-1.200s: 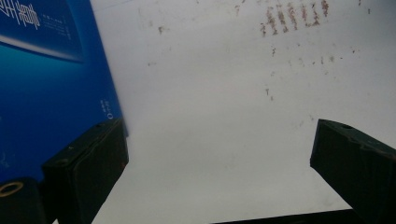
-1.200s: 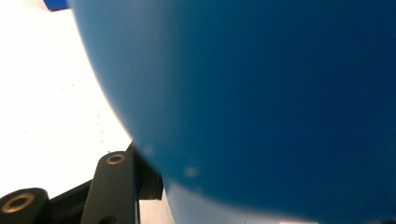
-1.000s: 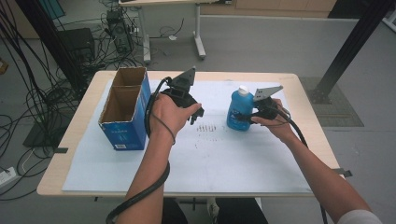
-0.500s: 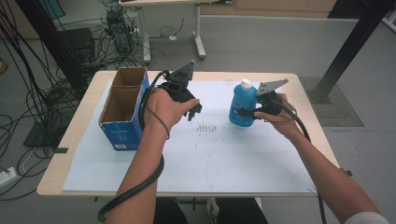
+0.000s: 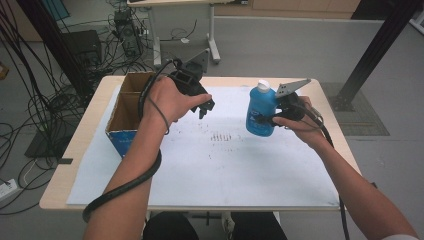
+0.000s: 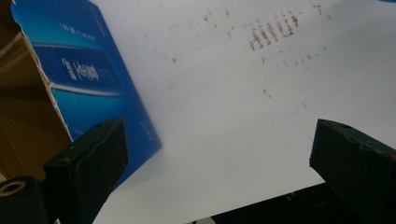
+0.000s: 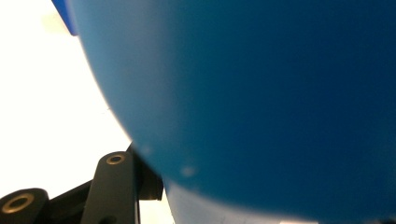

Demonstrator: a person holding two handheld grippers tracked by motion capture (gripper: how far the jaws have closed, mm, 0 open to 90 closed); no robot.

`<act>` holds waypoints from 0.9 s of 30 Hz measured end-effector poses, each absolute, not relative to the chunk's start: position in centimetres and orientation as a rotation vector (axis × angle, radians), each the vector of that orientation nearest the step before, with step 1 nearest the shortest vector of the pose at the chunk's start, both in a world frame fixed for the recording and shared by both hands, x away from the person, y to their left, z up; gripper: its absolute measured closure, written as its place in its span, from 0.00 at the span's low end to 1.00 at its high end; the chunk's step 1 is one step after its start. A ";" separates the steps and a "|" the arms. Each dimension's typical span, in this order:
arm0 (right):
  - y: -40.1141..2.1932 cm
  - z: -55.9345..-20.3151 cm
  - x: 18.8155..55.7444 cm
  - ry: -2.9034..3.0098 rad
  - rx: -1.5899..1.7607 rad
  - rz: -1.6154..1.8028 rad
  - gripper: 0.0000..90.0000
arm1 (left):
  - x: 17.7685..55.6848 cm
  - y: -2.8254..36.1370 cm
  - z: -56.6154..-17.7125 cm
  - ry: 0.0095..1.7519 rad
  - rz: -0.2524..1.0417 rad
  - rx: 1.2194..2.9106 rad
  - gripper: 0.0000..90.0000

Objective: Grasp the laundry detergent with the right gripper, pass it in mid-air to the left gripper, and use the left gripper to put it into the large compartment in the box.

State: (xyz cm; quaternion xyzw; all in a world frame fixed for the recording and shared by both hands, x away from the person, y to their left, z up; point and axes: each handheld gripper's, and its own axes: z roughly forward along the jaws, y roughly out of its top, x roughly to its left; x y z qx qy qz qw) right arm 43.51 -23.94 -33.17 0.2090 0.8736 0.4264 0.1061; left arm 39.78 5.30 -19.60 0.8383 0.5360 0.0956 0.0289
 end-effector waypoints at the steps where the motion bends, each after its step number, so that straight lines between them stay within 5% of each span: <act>1: -23.8 -33.0 43.3 2.578 0.620 1.245 0.50 | 39.8 5.3 -19.4 1.638 0.300 2.596 0.06; 27: -16.2 -30.3 40.1 2.701 0.558 1.297 0.50 | 37.9 7.7 -14.3 1.226 0.303 2.767 0.06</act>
